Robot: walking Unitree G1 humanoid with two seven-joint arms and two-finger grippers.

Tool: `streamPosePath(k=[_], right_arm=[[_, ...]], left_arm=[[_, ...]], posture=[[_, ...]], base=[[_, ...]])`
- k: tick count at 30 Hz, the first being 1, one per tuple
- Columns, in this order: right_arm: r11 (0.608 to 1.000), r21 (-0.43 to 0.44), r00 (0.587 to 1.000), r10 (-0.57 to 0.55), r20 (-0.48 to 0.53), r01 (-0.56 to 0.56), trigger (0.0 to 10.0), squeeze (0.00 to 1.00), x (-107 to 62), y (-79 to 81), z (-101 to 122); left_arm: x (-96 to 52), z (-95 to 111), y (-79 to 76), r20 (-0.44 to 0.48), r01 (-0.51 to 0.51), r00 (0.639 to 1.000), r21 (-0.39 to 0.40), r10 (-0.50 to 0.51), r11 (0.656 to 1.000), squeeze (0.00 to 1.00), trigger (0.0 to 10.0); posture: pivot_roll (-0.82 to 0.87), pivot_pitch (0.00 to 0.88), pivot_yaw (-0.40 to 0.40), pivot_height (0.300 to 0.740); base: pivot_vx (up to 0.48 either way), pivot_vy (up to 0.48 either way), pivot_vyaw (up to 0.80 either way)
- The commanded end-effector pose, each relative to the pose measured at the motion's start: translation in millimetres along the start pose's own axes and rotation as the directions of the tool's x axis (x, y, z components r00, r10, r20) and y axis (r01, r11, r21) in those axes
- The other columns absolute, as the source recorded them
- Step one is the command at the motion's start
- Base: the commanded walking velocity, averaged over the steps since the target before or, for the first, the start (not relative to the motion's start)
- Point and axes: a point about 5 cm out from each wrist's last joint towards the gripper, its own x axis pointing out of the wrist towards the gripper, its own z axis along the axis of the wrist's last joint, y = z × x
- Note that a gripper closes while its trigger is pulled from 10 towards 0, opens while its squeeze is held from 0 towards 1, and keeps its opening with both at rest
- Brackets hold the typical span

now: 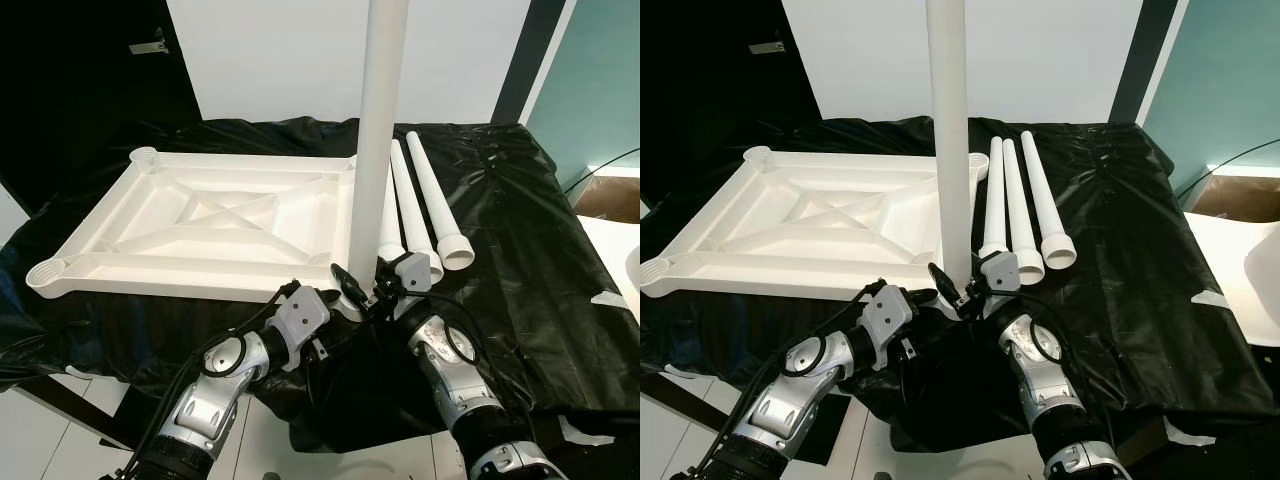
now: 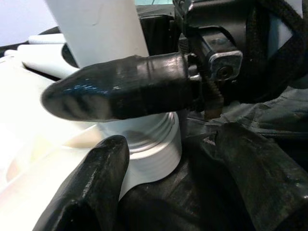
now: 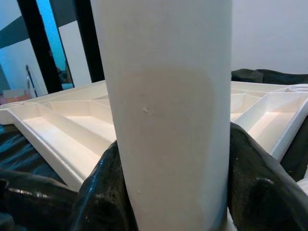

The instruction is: Building children table

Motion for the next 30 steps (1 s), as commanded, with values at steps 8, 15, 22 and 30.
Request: streamPosePath(k=[8,15,22,30], right_arm=[[0.998,-0.048,0.994,-0.045,-0.099,0.040,10.0,1.00,-7.4,-29.9,-3.8],[0.997,-0.076,0.994,-0.003,-0.114,-0.006,10.0,1.00,-6.1,-36.4,0.8],[0.969,-0.087,0.962,0.215,-0.168,-0.232,10.0,0.00,-3.5,-33.1,5.7],[0.911,-0.115,0.906,0.367,-0.210,-0.396,10.0,0.00,4.6,-34.0,7.4]], left_arm=[[2.0,-1.8,-0.9,-0.007,0.031,0.999,0.000,-0.031,1.000,0.00,10.0],[-3.3,-2.6,-1.8,-0.009,0.039,0.999,-0.002,-0.039,0.999,0.00,10.0],[-10.7,-0.9,13.7,0.005,-0.074,0.997,-0.004,0.074,0.997,0.00,10.0],[-9.5,0.8,14.8,0.024,-0.103,0.994,-0.014,0.103,0.995,0.00,10.0]], posture=[[0.06,0.000,0.063,0.740],[0.07,0.000,0.061,0.740],[0.11,0.000,0.000,0.740],[0.13,0.000,-0.018,0.740]], base=[[0.000,0.000,0.00],[0.000,0.000,0.00],[0.000,0.000,0.00],[0.000,0.000,0.00]])
